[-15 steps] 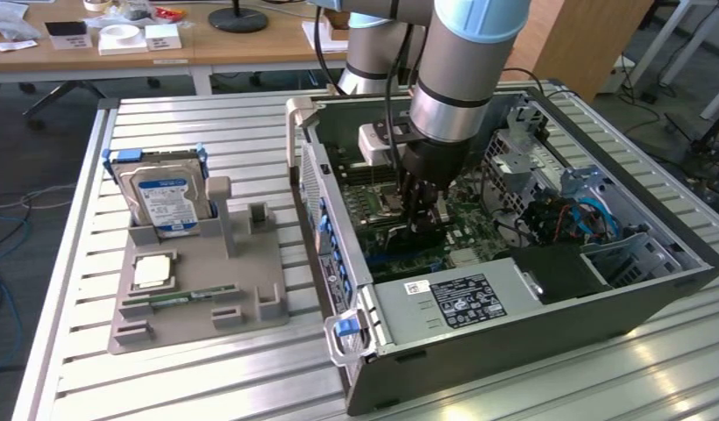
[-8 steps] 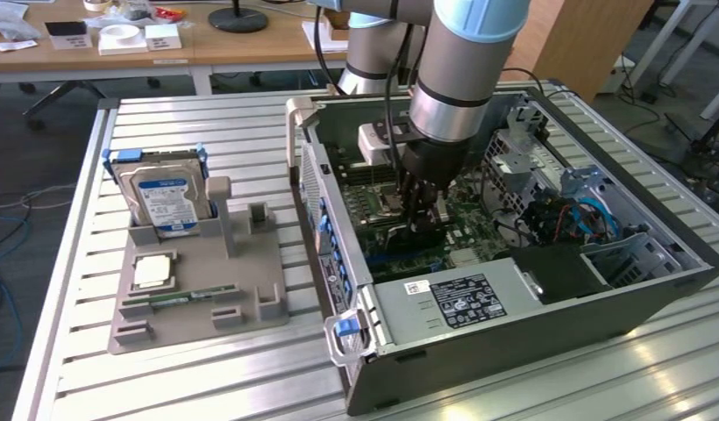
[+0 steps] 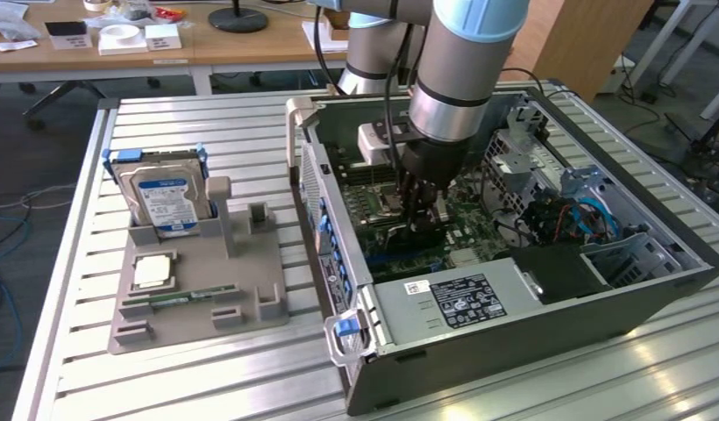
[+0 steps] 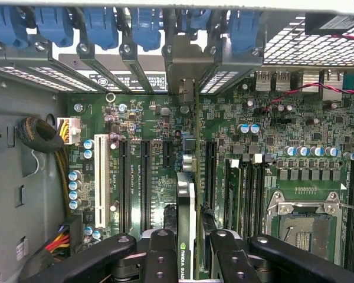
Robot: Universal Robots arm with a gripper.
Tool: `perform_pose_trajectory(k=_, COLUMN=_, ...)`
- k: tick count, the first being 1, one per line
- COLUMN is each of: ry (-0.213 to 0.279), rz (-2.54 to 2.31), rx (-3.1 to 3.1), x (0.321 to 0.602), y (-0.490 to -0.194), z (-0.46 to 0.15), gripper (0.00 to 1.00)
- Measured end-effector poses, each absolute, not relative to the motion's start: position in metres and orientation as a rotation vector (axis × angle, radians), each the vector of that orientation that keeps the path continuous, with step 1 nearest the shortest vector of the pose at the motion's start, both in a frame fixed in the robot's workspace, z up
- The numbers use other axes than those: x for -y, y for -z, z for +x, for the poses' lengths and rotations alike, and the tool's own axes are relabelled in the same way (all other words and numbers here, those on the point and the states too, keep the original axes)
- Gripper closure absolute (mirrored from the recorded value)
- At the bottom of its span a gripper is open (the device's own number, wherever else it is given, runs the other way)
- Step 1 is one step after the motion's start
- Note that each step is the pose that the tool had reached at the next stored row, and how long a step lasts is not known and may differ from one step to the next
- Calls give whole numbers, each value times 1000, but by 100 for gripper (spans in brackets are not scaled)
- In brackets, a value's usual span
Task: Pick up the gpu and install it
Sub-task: 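Insert the gpu into the slot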
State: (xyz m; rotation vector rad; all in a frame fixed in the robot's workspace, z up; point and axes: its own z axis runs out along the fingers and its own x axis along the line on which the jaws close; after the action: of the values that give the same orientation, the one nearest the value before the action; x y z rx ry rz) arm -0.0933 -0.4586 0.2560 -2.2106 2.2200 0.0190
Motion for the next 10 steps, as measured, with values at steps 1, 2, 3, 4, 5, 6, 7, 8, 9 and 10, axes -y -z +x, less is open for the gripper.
perform_pose_trajectory(k=1, ry=-19, rz=-2210, rx=-2220, x=459, y=-256, z=-93, gripper=74)
perform_pose_trajectory(k=2, ry=-19, rz=-2210, rx=-2220, x=459, y=-256, z=-93, gripper=74)
perform_pose_trajectory(k=3, ry=-19, rz=-2211, rx=-2220, x=459, y=-255, z=-94, gripper=74)
perform_pose_trajectory(k=4, ry=-19, rz=-2210, rx=-2220, x=459, y=-255, z=-94, gripper=74)
perform_pose_trajectory(k=5, ry=-19, rz=-2211, rx=-2220, x=459, y=-254, z=-94, gripper=74)
perform_pose_trajectory(k=6, ry=-19, rz=-2210, rx=-2220, x=459, y=-253, z=-94, gripper=74)
perform_pose_trajectory(k=7, ry=-19, rz=-2210, rx=-2220, x=459, y=-253, z=-94, gripper=74)
perform_pose_trajectory(k=8, ry=-19, rz=-2210, rx=-2220, x=459, y=-252, z=-94, gripper=74)
perform_pose_trajectory(k=9, ry=-19, rz=-2210, rx=-2220, x=459, y=-252, z=-94, gripper=74)
perform_pose_trajectory(k=10, ry=-19, rz=-2210, rx=-2220, x=459, y=-252, z=-94, gripper=74)
